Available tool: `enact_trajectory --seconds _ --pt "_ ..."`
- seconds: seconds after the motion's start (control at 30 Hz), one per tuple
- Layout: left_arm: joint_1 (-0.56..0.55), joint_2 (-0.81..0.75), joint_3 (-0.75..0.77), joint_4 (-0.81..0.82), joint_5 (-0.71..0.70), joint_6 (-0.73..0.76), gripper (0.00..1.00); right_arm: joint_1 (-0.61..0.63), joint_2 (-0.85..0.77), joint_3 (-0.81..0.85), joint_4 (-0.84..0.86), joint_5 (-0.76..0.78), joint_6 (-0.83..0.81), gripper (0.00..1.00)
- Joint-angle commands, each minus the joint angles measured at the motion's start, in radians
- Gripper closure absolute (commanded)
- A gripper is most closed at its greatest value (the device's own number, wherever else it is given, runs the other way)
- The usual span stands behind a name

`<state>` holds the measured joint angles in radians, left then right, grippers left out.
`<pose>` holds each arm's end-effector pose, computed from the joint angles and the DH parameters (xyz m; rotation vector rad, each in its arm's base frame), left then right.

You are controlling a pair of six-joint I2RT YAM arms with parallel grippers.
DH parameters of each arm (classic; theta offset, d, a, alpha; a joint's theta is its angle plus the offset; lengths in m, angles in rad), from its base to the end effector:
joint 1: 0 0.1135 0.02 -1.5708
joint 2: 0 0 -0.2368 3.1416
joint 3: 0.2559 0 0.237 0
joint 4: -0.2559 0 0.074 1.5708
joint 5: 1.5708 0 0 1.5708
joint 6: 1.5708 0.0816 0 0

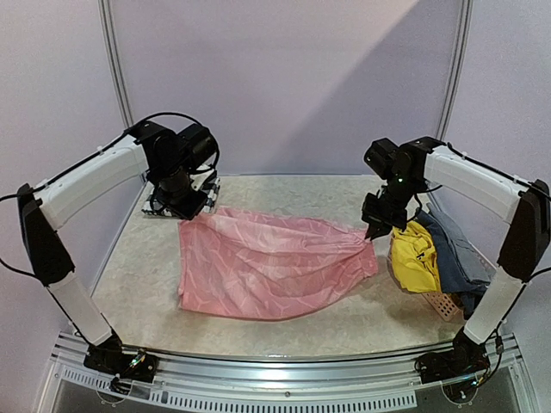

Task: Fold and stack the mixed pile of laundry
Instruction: Fold the flattened shorts at the center of the board.

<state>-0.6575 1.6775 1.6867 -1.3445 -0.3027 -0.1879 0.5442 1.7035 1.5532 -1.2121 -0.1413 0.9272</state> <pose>0.2597 -0.1698 0.2634 0.6009 2.7285 0.2530 0.2670 0.1750 0.2218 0.5600 3.0074 0.3752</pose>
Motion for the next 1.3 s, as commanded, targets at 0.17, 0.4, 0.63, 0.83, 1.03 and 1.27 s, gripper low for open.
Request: enact_trajectory --seconds 0.17,0.4,0.63,0.83,1.03,1.27 --pt "0.077 0.236 0.274 -0.104 -0.079 0.067 1.00 -0.052 0.148 0.118 -0.039 -0.026 -0.073 1.00" --pt "0.108 0.368 0.338 -0.059 -0.078 0.071 1.00 -0.092 0.216 0.139 -0.033 -0.032 -0.095 1.00" --pt "0.138 0.444 0.375 0.028 -0.095 0.029 1.00 -0.112 0.305 0.151 0.003 -0.058 -0.099 1.00" --pt "0.154 0.518 0.482 0.054 -0.134 -0.016 1.00 -0.132 0.339 0.153 0.017 -0.041 -0.086 1.00" --pt "0.160 0.568 0.555 0.107 -0.144 -0.034 1.00 -0.154 0.339 0.162 0.030 -0.026 -0.062 1.00" --pt "0.168 0.625 0.630 0.144 -0.149 -0.029 1.00 -0.175 0.345 0.173 0.053 -0.022 -0.024 1.00"
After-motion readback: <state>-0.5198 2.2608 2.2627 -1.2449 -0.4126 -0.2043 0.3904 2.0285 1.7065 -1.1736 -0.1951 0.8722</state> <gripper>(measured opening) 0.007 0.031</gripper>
